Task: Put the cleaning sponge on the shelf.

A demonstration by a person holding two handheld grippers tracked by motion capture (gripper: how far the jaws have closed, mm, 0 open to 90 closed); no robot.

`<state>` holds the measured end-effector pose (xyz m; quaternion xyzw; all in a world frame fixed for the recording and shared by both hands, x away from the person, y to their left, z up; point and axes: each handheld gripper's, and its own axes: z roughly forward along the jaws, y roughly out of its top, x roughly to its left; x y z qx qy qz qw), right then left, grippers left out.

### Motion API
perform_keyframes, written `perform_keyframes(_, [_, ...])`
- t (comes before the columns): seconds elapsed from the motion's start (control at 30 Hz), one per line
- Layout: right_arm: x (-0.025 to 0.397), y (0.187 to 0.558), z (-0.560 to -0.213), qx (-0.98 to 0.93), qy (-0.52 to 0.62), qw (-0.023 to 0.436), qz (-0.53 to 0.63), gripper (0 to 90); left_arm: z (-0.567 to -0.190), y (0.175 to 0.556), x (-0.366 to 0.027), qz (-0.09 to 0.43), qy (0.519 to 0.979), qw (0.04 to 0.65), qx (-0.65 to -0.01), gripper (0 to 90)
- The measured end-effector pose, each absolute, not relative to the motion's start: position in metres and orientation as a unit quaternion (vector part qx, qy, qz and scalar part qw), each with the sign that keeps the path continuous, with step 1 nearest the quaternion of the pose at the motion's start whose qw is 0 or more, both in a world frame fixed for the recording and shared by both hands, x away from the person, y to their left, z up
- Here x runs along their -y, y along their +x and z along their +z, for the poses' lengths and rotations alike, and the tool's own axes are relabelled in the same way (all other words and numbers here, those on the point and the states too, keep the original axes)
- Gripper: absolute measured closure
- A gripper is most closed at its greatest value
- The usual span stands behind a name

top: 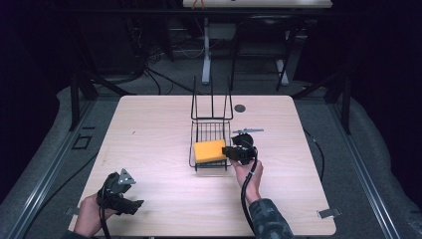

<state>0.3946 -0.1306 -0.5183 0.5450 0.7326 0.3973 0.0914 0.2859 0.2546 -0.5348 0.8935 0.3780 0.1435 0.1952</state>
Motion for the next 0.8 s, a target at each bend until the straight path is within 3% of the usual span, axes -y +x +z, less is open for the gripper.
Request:
perform_keyframes(0.13, [0.129,0.391,-0.515,-0.743,0.538,0.095,0.387,85.5,-0.535,0.286,-0.254,0.143,0.893,0.197,-0.379,14.3])
perform_keyframes(0.4, [0.128,0.387,-0.513,-0.748,0.531,0.097,0.387,83.5,-0.535,0.286,-0.255,0.144,0.894,0.196,-0.378,14.3])
perform_keyframes(0.47, [0.13,0.386,-0.511,-0.743,0.534,0.099,0.391,79.6,-0.535,0.286,-0.255,0.144,0.893,0.196,-0.379,14.3])
perform_keyframes(0.5, [0.133,0.384,-0.507,-0.744,0.528,0.101,0.397,72.4,-0.534,0.286,-0.255,0.143,0.892,0.197,-0.38,14.3])
perform_keyframes(0.57, [0.134,0.383,-0.506,-0.744,0.525,0.102,0.401,69.8,-0.535,0.286,-0.255,0.143,0.892,0.197,-0.38,14.3])
perform_keyframes(0.67, [0.142,0.376,-0.495,-0.745,0.511,0.105,0.416,56.7,-0.535,0.286,-0.255,0.144,0.893,0.197,-0.379,14.3])
perform_keyframes(0.73, [0.143,0.374,-0.492,-0.745,0.507,0.109,0.419,53.9,-0.534,0.286,-0.255,0.145,0.892,0.198,-0.379,14.2])
perform_keyframes(0.8, [0.147,0.367,-0.484,-0.755,0.497,0.12,0.412,43.9,-0.534,0.286,-0.255,0.144,0.892,0.198,-0.379,14.2])
